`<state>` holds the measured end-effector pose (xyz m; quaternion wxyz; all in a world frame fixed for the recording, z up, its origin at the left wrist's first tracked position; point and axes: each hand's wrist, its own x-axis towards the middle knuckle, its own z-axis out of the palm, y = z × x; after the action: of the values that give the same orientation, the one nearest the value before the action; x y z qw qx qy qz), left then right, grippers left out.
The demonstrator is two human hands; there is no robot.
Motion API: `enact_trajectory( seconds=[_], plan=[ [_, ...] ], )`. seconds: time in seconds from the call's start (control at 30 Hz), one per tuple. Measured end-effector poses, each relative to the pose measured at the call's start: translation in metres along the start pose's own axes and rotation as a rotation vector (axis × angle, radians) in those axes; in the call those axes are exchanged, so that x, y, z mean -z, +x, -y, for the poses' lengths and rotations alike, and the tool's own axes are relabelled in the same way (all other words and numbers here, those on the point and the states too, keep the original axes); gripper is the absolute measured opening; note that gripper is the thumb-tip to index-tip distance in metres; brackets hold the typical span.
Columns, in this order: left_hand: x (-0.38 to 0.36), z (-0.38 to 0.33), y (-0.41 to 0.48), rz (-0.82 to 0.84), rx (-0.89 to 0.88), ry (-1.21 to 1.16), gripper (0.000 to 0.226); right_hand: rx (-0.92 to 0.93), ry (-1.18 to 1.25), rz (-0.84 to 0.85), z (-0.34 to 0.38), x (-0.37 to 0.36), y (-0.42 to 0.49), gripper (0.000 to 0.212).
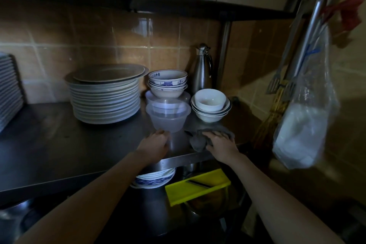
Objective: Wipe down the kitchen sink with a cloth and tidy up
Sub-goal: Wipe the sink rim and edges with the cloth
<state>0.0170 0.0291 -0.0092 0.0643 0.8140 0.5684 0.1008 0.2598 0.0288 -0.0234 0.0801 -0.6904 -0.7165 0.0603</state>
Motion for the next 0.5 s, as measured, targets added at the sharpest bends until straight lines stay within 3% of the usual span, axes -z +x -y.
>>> enact_trajectory(
  seconds=[0.2, 0.5],
  plan=[
    [-0.002, 0.001, -0.004, -0.034, 0.009, -0.042, 0.028, 0.056, -0.14, -0.11, 0.004, 0.002, -0.003, 0.049],
    [0.002, -0.005, -0.018, -0.079, -0.055, -0.058, 0.021, 0.066, -0.017, -0.215, 0.009, 0.003, -0.035, 0.044]
  ],
)
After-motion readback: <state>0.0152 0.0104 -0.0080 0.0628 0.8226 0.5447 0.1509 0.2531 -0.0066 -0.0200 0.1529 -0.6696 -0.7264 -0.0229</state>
